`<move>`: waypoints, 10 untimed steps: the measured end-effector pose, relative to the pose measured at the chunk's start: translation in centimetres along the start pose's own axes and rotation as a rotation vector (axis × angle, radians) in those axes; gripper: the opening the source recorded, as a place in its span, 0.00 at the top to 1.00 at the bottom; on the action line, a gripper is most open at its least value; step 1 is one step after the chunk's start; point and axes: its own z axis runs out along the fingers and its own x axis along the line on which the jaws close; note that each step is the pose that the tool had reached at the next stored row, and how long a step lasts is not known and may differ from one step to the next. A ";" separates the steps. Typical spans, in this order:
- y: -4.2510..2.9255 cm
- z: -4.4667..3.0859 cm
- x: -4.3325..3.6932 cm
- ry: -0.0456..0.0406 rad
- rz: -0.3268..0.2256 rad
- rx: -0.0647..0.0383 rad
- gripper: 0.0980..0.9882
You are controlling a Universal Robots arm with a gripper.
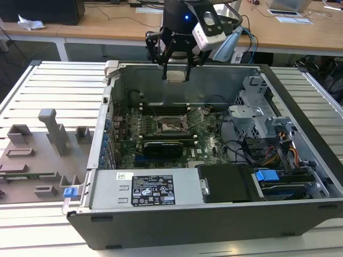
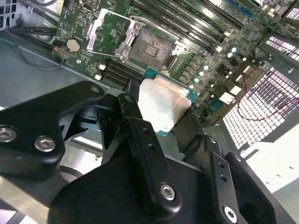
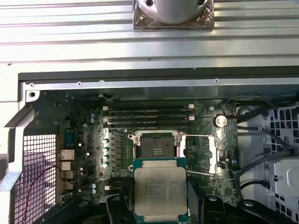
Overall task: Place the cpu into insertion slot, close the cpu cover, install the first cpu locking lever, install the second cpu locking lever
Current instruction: 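Place the cpu into insertion slot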
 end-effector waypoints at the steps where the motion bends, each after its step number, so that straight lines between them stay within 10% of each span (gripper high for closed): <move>1: 0.00 0.03 0.00 0.0000 0.000 0.000 0.50; 10: -0.05 0.56 -0.08 0.0000 0.000 0.000 0.50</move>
